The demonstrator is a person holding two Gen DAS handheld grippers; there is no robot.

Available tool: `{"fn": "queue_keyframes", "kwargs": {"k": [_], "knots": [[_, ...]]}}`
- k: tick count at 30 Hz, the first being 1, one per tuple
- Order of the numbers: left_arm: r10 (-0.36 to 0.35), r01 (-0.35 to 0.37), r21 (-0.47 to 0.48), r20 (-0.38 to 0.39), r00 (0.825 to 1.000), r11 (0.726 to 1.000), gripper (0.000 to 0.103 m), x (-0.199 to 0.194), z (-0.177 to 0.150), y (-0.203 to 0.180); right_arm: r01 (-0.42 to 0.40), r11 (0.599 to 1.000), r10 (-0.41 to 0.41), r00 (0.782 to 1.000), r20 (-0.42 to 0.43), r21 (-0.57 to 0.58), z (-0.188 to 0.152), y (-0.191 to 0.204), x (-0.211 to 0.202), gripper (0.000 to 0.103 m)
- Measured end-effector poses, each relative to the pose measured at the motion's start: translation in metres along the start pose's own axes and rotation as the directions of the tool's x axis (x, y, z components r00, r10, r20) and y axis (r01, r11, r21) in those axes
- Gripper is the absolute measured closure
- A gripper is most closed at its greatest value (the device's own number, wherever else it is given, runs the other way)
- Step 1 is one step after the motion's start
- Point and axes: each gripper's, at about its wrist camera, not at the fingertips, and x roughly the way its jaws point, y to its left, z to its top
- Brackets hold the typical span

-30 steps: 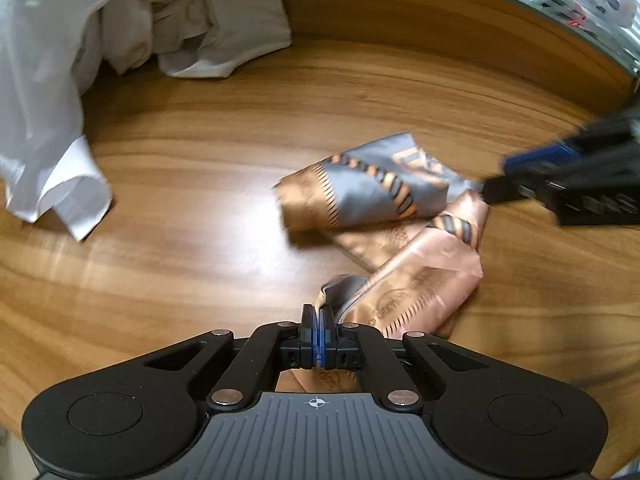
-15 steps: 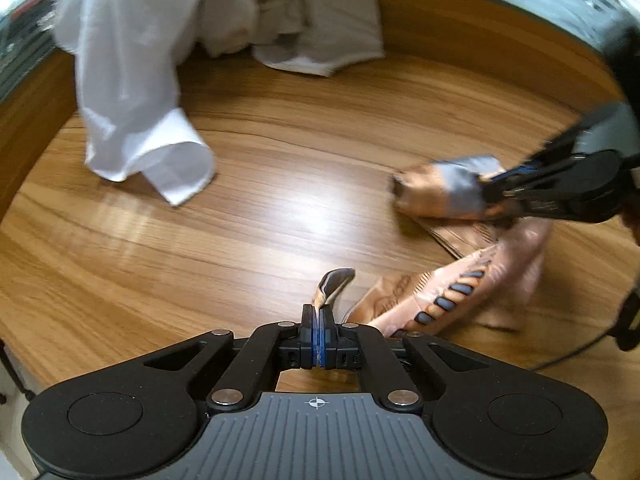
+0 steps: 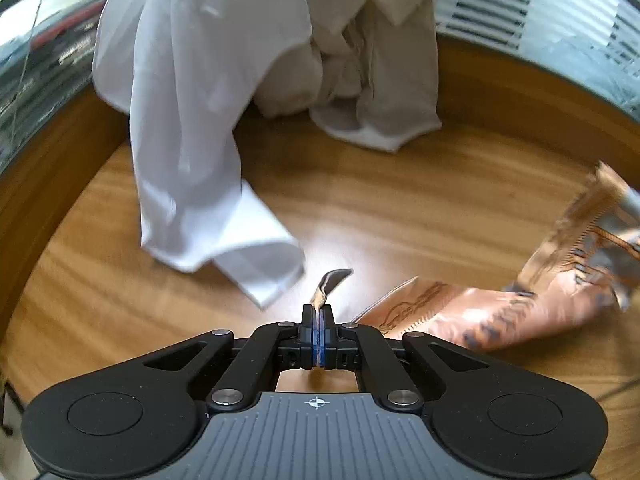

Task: Fold clothes
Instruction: 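Grasp a scarf corner with the left tool while the right tool grasps another, then stretch the scarf flat on the desk with both tools and release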

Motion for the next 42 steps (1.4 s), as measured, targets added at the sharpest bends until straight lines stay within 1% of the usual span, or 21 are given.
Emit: {"fn": "queue_keyframes", "kwargs": {"k": [2, 4, 7, 10, 13, 15, 18, 19, 21, 22, 23, 25, 28, 30, 36, 42], "knots": [[-0.038, 0.037, 0.021, 0.037, 0.999, 0.999, 0.1, 0.0, 0.012, 0.009, 0.02, 0.994, -0.021, 1.0, 0.008, 0.103, -0.009, -0.016, -0.014, 0.101], [-0.079, 0.075, 0.056, 0.062, 0.995, 0.996, 0.1, 0.002, 0.023, 0.015, 0.027, 0.976, -0.03, 0.999, 0.01, 0.218, -0.021, -0.03, -0.025, 0.101], [-0.144, 0.138, 0.103, 0.051, 0.988, 0.985, 0.1, 0.011, 0.035, 0.025, 0.03, 0.924, -0.034, 0.999, 0.002, 0.38, -0.049, -0.043, -0.033, 0.101], [-0.205, 0.199, 0.142, 0.027, 0.978, 0.97, 0.1, 0.024, 0.041, 0.036, 0.063, 0.879, -0.054, 0.998, -0.034, 0.474, -0.081, -0.043, -0.033, 0.101], [-0.238, 0.232, 0.19, 0.006, 0.971, 0.954, 0.1, 0.038, 0.039, 0.05, 0.077, 0.832, -0.054, 0.997, -0.059, 0.549, -0.11, -0.031, -0.027, 0.101], [-0.251, 0.247, 0.216, -0.008, 0.968, 0.945, 0.099, 0.048, 0.036, 0.06, 0.093, 0.811, -0.055, 0.995, -0.083, 0.578, -0.126, -0.017, -0.023, 0.101], [-0.265, 0.271, 0.224, -0.056, 0.962, 0.936, 0.098, 0.065, 0.031, 0.075, 0.135, 0.804, -0.091, 0.99, -0.105, 0.578, -0.143, 0.004, -0.018, 0.1], [-0.261, 0.271, 0.229, -0.07, 0.963, 0.935, 0.098, 0.068, 0.03, 0.078, 0.154, 0.804, -0.11, 0.988, -0.111, 0.574, -0.147, 0.011, -0.018, 0.097], [-0.269, 0.282, 0.239, -0.084, 0.959, 0.929, 0.098, 0.07, 0.028, 0.085, 0.187, 0.8, -0.147, 0.982, -0.117, 0.57, -0.156, 0.02, -0.022, 0.096], [-0.278, 0.291, 0.243, -0.086, 0.957, 0.925, 0.098, 0.069, 0.028, 0.088, 0.201, 0.798, -0.165, 0.98, -0.115, 0.569, -0.158, 0.024, -0.024, 0.09], [-0.284, 0.297, 0.245, -0.087, 0.955, 0.923, 0.098, 0.067, 0.027, 0.091, 0.211, 0.799, -0.181, 0.977, -0.109, 0.563, -0.158, 0.029, -0.026, 0.083], [-0.29, 0.302, 0.248, -0.084, 0.953, 0.921, 0.098, 0.064, 0.025, 0.095, 0.224, 0.809, -0.208, 0.974, -0.092, 0.544, -0.158, 0.039, -0.029, 0.078], [-0.285, 0.299, 0.246, -0.092, 0.954, 0.922, 0.098, 0.06, 0.018, 0.099, 0.229, 0.846, -0.217, 0.973, -0.081, 0.482, -0.153, 0.06, -0.026, 0.074], [-0.279, 0.297, 0.233, -0.106, 0.954, 0.926, 0.098, 0.058, 0.012, 0.102, 0.225, 0.866, -0.21, 0.974, -0.083, 0.447, -0.15, 0.073, -0.02, 0.074], [-0.219, 0.237, 0.178, -0.116, 0.969, 0.955, 0.098, 0.057, 0.0, 0.128, 0.201, 0.917, -0.18, 0.979, -0.09, 0.346, -0.137, 0.11, -0.003, 0.073], [-0.159, 0.174, 0.122, -0.128, 0.979, 0.977, 0.096, 0.057, -0.011, 0.154, 0.173, 0.942, -0.154, 0.984, -0.09, 0.286, -0.123, 0.128, 0.007, 0.069]]}}
